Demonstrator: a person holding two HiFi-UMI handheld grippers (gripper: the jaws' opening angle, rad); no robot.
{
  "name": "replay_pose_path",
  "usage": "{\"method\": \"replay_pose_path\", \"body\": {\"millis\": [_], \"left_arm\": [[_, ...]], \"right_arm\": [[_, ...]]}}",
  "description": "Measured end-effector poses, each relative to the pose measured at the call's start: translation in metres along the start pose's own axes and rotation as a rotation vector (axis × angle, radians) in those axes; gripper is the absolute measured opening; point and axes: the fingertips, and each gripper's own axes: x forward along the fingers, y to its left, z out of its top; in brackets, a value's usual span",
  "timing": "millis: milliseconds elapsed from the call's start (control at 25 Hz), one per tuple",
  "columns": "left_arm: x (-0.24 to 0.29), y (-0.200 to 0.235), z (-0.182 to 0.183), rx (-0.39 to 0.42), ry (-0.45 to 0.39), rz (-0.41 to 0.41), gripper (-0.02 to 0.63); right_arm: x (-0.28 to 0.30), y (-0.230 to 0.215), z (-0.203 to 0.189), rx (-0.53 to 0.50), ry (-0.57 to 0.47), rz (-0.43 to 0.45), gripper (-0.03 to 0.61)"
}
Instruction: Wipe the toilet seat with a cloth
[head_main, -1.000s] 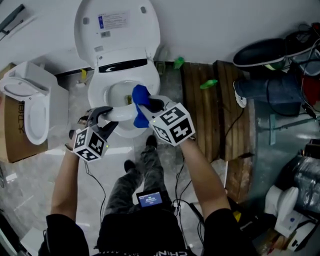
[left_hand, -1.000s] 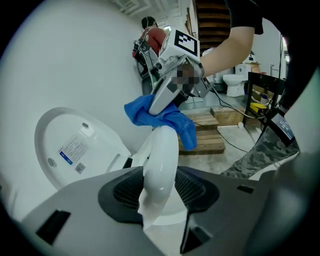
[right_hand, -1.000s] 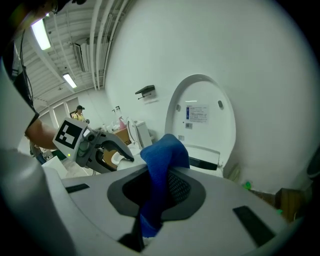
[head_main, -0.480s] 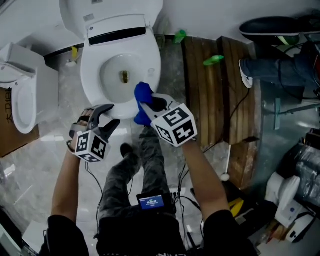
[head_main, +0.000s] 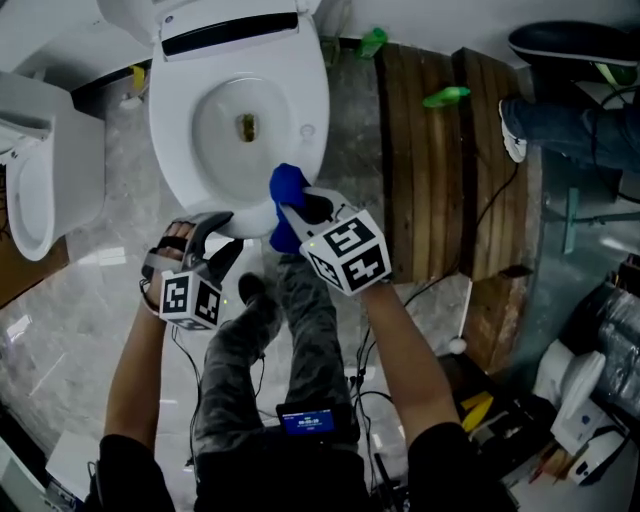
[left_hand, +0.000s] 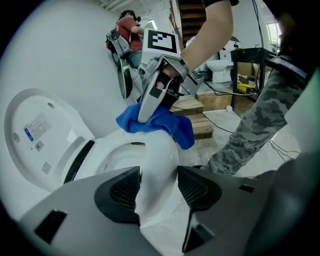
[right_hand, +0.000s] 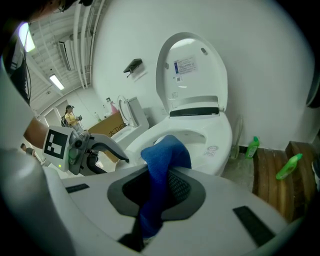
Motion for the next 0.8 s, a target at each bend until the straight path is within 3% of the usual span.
{"method": "replay_pose_path", "body": {"millis": [520, 640, 800], "left_arm": [[0.07, -0.029, -0.052, -0.077, 0.056, -0.052, 0.229], [0.079, -0.031, -0.057, -0.118, 0.074, -0.078, 0.224], [0.086, -0.03, -0.059, -0.23, 0.085, -0.132, 0.212]], "right_arm": [[0.051, -0.016, -0.064, 0.063, 0.058, 0.029, 0.051], [0.055, -0.017, -0.071, 0.073, 0.074, 0.035, 0.049], [0.055, -0.017, -0.07, 0.085, 0.082, 0.043, 0.05]]}}
